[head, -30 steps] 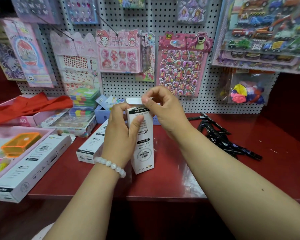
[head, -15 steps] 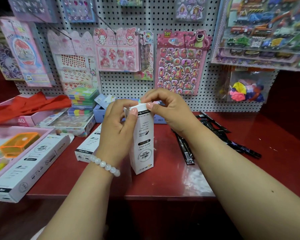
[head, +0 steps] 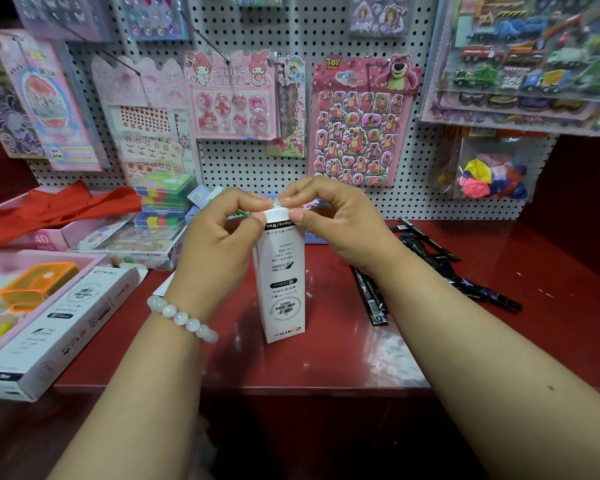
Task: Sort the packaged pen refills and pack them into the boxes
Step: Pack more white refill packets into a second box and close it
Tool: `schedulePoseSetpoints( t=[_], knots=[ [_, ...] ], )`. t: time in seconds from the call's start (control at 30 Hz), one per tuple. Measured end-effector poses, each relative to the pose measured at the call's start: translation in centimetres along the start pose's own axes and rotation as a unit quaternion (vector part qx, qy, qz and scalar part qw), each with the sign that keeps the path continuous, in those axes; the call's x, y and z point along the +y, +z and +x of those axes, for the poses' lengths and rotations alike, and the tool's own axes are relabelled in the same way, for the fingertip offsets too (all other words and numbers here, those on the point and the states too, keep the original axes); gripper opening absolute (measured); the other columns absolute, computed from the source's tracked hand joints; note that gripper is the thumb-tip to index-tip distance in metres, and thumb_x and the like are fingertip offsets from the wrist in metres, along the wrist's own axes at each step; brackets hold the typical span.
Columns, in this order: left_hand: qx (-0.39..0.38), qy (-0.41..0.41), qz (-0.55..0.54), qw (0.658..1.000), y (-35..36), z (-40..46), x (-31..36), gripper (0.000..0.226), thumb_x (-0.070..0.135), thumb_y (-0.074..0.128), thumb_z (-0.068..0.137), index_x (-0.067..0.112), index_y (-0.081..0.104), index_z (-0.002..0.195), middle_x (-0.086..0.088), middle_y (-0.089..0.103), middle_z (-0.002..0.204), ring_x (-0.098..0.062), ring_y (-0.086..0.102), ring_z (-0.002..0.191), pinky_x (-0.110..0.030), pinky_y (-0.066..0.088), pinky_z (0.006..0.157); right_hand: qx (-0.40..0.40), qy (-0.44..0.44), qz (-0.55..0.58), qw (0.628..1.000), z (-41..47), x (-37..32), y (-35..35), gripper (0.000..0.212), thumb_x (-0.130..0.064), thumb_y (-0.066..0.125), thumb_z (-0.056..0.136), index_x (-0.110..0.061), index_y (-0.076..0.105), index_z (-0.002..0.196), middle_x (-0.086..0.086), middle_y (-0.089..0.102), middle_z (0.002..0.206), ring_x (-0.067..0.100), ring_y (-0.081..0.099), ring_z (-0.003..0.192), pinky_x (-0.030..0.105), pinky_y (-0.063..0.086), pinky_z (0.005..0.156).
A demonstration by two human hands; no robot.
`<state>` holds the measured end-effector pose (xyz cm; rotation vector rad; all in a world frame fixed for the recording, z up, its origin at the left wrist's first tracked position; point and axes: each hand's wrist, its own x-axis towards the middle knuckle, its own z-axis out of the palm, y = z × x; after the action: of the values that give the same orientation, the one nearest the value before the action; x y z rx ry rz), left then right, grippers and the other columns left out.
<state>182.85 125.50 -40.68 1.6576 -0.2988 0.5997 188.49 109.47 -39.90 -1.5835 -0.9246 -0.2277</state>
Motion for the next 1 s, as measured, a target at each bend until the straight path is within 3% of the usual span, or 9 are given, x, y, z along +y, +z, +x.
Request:
schedulePoseSetpoints(
  t=[0.1,0.17,0.23,0.4,0.6,0.7,0.8,0.9,1.0],
  knots=[
    [-0.007,0.015,0.015,1.0,-0.2,0.1,0.0,0.013,0.018,0.056,0.081,0.028,0.064,0.08,0.022,0.068,0.09,-0.008,0.063,0.088,-0.038,0.052,0.088,-0.005,0.008,0.005,1.0,-0.1,0.1,-0.3,0.014,-0.008,0.063,0.081,-0.022,0.065,0.084,-0.003,0.064,0.097,0.012,0.06,0.096,0.041,0.049,0.077],
    [-0.015,0.034,0.035,0.999,-0.3,0.1,-0.2,0.013,0.018,0.056,0.081,0.028,0.065,0.083,0.019,0.068,0.092,-0.003,0.063,0.094,-0.024,0.05,0.088,-0.004,0.011,0.007,1.0,-0.2,0.2,-0.5,0.013,-0.009,0.063,0.081,-0.02,0.066,0.086,-0.004,0.064,0.098,0.01,0.06,0.098,0.033,0.049,0.082],
    [-0.01,0.052,0.061,0.997,-0.3,0.1,-0.3,0.014,0.016,0.056,0.082,0.024,0.066,0.086,0.014,0.067,0.096,-0.002,0.062,0.097,-0.019,0.047,0.089,-0.005,0.014,0.004,1.0,-0.2,0.2,-0.6,0.013,-0.009,0.063,0.081,-0.019,0.067,0.088,-0.004,0.064,0.099,0.008,0.06,0.1,0.029,0.048,0.087],
    [0.006,0.042,0.015,0.999,0.0,0.0,-0.3,0.011,0.014,0.06,0.082,0.023,0.066,0.083,0.0,0.069,0.099,-0.014,0.065,0.098,-0.034,0.051,0.091,-0.002,0.015,-0.01,1.0,0.0,0.3,-0.5,0.013,-0.011,0.064,0.081,-0.023,0.068,0.087,-0.003,0.065,0.099,0.012,0.06,0.101,0.045,0.049,0.087],
    [-0.023,0.031,0.0,0.999,-0.2,0.2,-0.3,0.016,0.005,0.061,0.087,0.02,0.066,0.085,0.0,0.07,0.102,-0.014,0.065,0.1,-0.033,0.05,0.093,-0.002,0.028,0.032,0.999,-0.4,0.9,-0.7,0.014,-0.014,0.068,0.078,-0.025,0.071,0.087,-0.004,0.065,0.102,0.015,0.06,0.105,0.044,0.049,0.091],
    [-0.046,0.046,0.013,0.998,-0.6,0.3,-0.5,0.016,0.015,0.059,0.084,0.029,0.067,0.086,0.014,0.071,0.097,-0.008,0.065,0.102,-0.026,0.05,0.092,-0.009,0.04,0.047,0.998,-0.5,0.6,-0.5,0.016,-0.008,0.069,0.074,-0.02,0.068,0.085,0.0,0.062,0.103,0.013,0.059,0.101,0.028,0.05,0.078],
    [-0.049,0.091,0.074,0.992,-1.3,0.6,-0.7,0.012,0.028,0.061,0.083,0.038,0.067,0.086,0.02,0.07,0.098,-0.006,0.063,0.104,-0.025,0.048,0.093,-0.02,0.037,0.032,0.999,-0.4,0.1,-0.5,0.016,-0.007,0.068,0.075,-0.017,0.066,0.087,0.004,0.061,0.104,0.015,0.059,0.101,0.027,0.049,0.077],
    [-0.04,0.067,0.061,0.995,-1.3,0.6,-0.3,0.011,0.024,0.065,0.079,0.033,0.069,0.082,0.013,0.071,0.096,-0.008,0.066,0.099,-0.026,0.05,0.089,-0.026,0.031,-0.007,0.999,-0.4,-0.1,-0.4,0.018,-0.01,0.067,0.076,-0.02,0.064,0.092,0.011,0.06,0.106,0.028,0.057,0.106,0.037,0.05,0.083],
    [-0.034,0.02,0.019,0.999,-0.8,0.5,0.0,0.009,0.017,0.061,0.078,0.019,0.069,0.082,0.0,0.072,0.099,-0.015,0.067,0.098,-0.034,0.052,0.09,-0.027,0.026,-0.051,0.998,-0.4,-0.4,0.0,0.017,-0.017,0.068,0.077,-0.024,0.063,0.091,0.005,0.058,0.102,0.029,0.055,0.103,0.028,0.048,0.077]
  ],
)
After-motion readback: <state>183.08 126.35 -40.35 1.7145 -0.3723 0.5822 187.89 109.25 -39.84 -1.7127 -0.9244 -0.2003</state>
